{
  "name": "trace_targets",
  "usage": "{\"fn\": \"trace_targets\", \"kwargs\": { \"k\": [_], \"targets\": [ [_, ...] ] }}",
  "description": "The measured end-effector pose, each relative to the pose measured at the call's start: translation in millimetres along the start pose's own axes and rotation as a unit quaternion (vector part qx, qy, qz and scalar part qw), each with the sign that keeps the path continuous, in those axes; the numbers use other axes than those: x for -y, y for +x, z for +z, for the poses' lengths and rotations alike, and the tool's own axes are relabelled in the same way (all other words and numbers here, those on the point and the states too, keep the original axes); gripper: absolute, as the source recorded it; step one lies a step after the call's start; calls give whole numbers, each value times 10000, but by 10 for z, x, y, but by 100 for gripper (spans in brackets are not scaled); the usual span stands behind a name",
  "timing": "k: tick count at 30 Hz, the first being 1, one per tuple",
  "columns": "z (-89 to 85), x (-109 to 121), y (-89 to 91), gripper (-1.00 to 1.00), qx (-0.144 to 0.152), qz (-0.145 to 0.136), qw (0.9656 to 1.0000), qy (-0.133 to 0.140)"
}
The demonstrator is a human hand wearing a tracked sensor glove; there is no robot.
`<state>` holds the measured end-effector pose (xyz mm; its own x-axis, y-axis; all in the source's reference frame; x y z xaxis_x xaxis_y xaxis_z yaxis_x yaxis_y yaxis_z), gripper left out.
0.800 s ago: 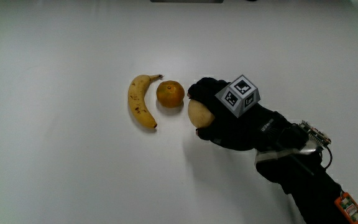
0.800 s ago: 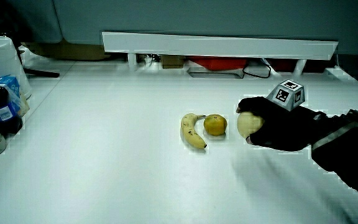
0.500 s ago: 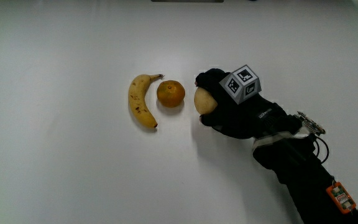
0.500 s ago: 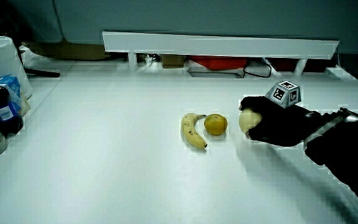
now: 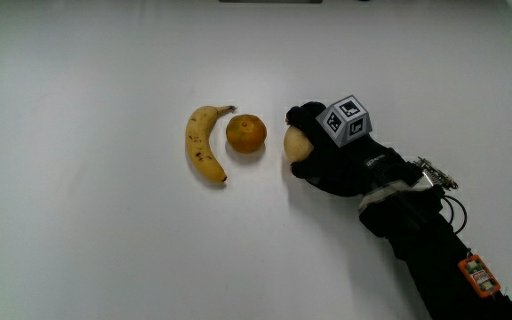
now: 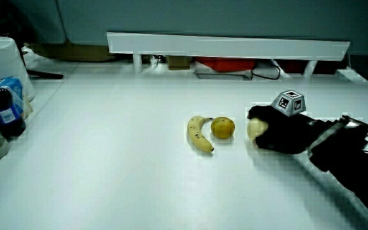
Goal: Place pear no leg
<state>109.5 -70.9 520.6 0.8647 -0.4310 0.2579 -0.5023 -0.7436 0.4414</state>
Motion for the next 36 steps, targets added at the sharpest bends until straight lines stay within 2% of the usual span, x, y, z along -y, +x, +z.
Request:
{"fn": "trace_targets", "kwargs": {
  "k": [6, 11, 15, 20, 29, 32, 34, 36],
  "targets": [
    [-7, -3, -15, 0, -51, -3, 10000, -25],
    [-12, -8, -25, 0, 20, -27, 10000, -29],
    [11, 14, -97, 0, 234, -19, 9997, 53],
    [-51, -8, -80, 0, 231, -23, 9997, 10],
    [9, 21, -133, -39, 347, -30, 9993, 98],
    [-52, 0, -115, -52, 391, -37, 9992, -6],
    [-36, 11, -134, -61, 454, -83, 9989, 28],
    [-62, -4, -132, -70, 460, -113, 9988, -93]
  ]
}}
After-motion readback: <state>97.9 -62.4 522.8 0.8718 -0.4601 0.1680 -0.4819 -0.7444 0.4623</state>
